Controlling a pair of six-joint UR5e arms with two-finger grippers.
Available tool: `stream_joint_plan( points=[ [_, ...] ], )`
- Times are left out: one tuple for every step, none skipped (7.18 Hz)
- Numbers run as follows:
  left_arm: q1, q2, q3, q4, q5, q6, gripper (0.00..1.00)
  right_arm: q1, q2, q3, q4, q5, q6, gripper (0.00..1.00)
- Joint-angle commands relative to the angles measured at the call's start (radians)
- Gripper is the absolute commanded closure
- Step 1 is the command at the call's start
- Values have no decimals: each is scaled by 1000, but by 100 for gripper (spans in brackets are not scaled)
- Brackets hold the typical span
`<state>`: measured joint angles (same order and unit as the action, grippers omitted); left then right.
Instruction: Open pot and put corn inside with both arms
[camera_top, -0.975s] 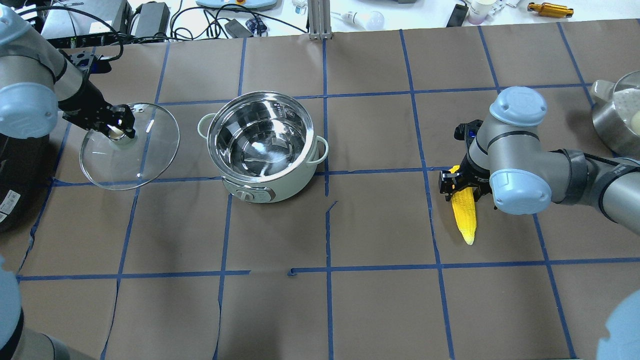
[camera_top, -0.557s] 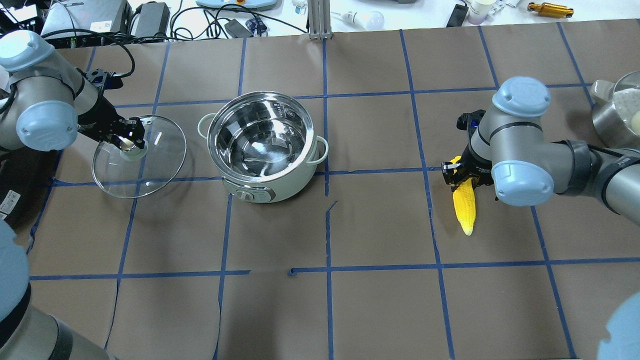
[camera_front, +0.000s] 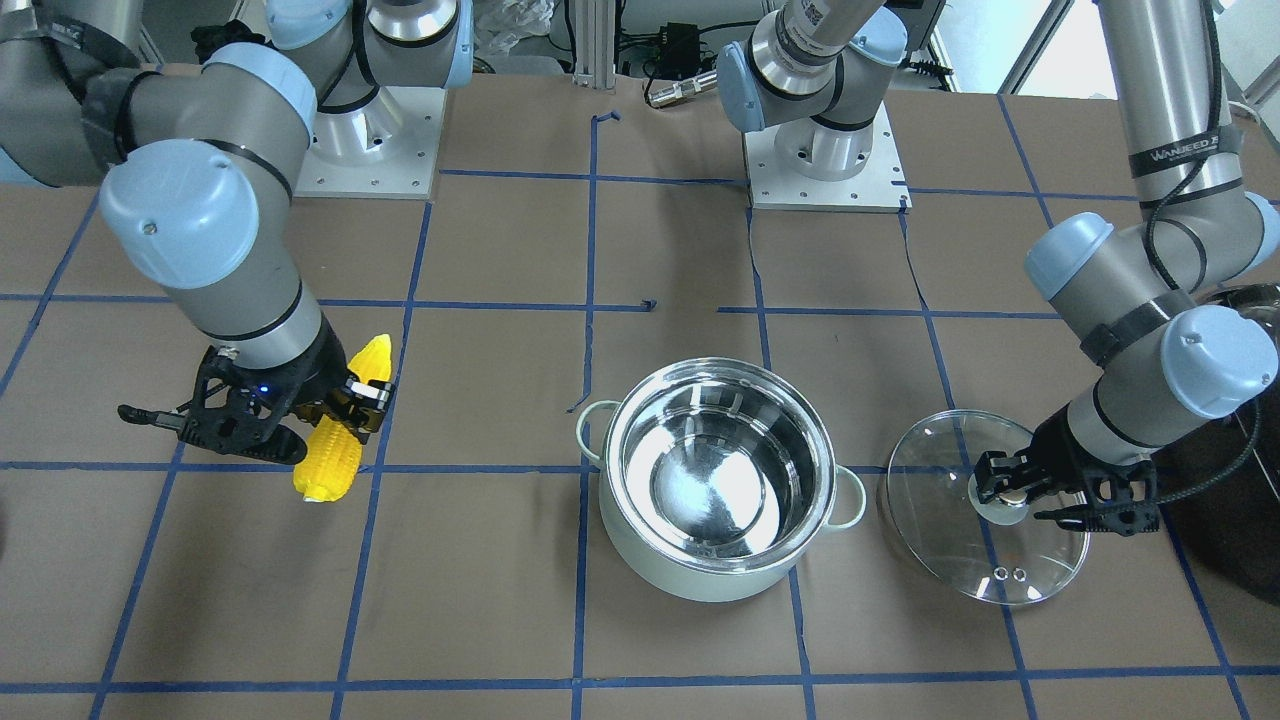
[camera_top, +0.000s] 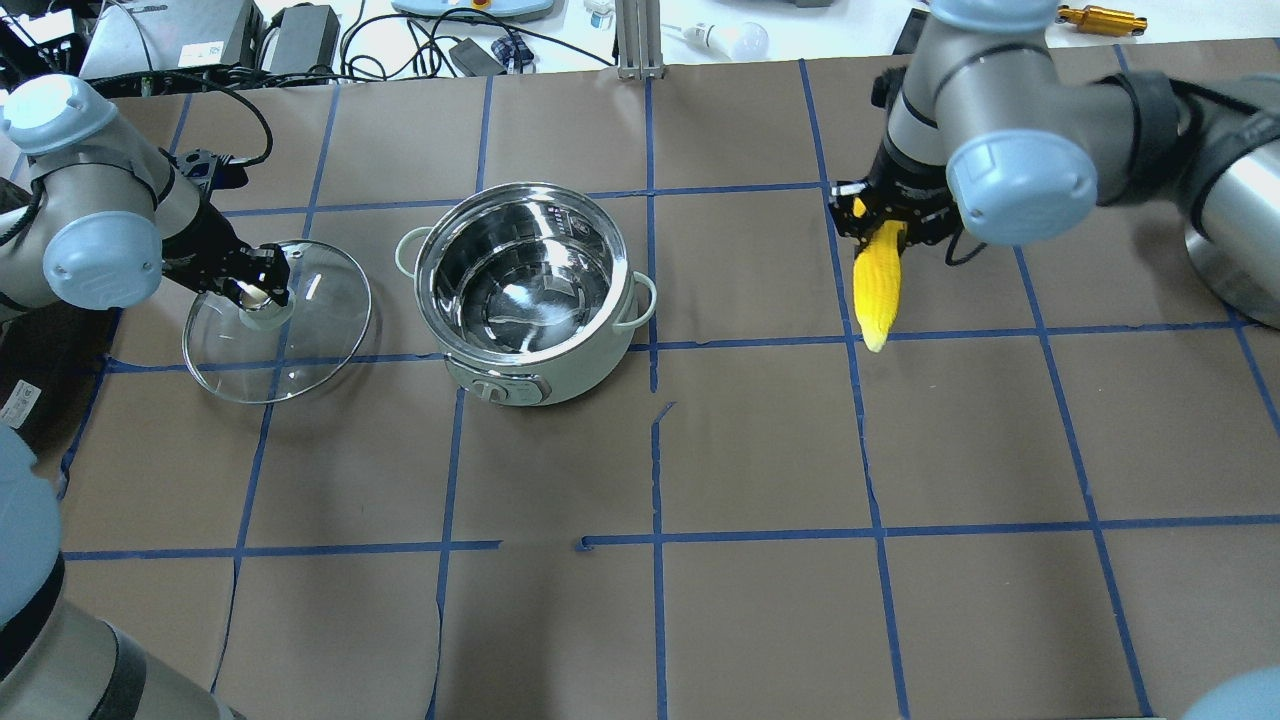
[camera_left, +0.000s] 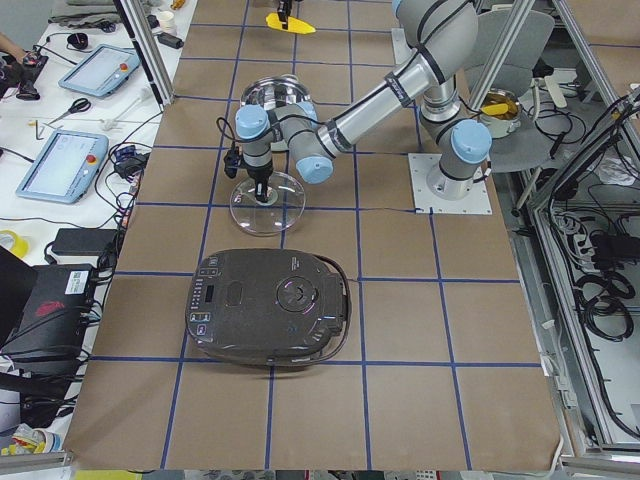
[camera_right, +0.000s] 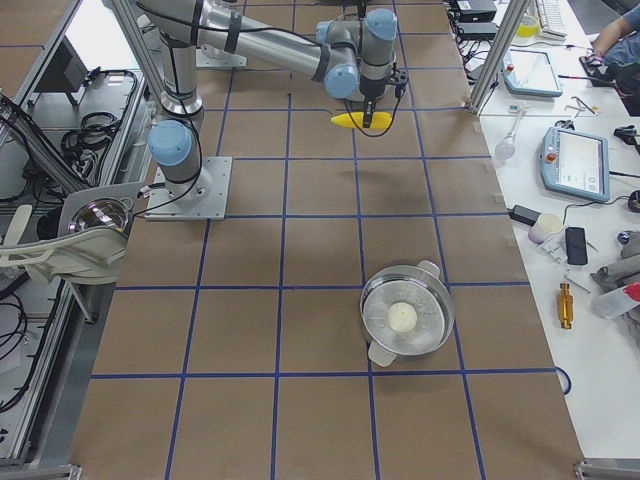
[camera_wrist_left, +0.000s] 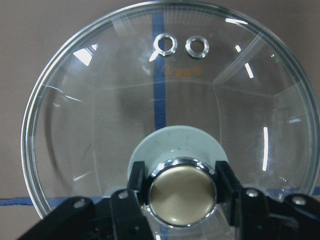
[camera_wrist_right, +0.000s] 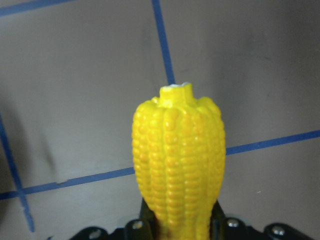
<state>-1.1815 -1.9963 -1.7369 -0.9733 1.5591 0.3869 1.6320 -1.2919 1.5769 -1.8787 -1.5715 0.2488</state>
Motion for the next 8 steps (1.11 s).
stream_joint_plan(
  points=[
    [3, -1, -3, 1, 12, -2, 94, 194, 128, -266, 95, 5, 183, 92],
    [5, -2, -3, 1, 13, 0, 92, 268, 201, -376, 98, 7, 249, 92],
    [5, -4, -4, -1, 15, 0, 67, 325, 264, -470, 124, 5, 263, 91],
    [5, -10, -3, 1, 42, -2, 29, 368, 322, -515, 122, 4, 248, 90],
    [5, -12, -4, -1, 45, -2, 15, 390, 359, -528, 113, 5, 244, 87],
    [5, -12, -6, -1, 47, -2, 7, 408, 374, -528, 92, 5, 231, 85],
    [5, -12, -4, -1, 47, -3, 4, 422, 390, -529, 58, 7, 230, 83],
    [-3, 11, 5, -8, 50, -11, 1, 423, 402, -529, 47, 14, 228, 79]
  ],
)
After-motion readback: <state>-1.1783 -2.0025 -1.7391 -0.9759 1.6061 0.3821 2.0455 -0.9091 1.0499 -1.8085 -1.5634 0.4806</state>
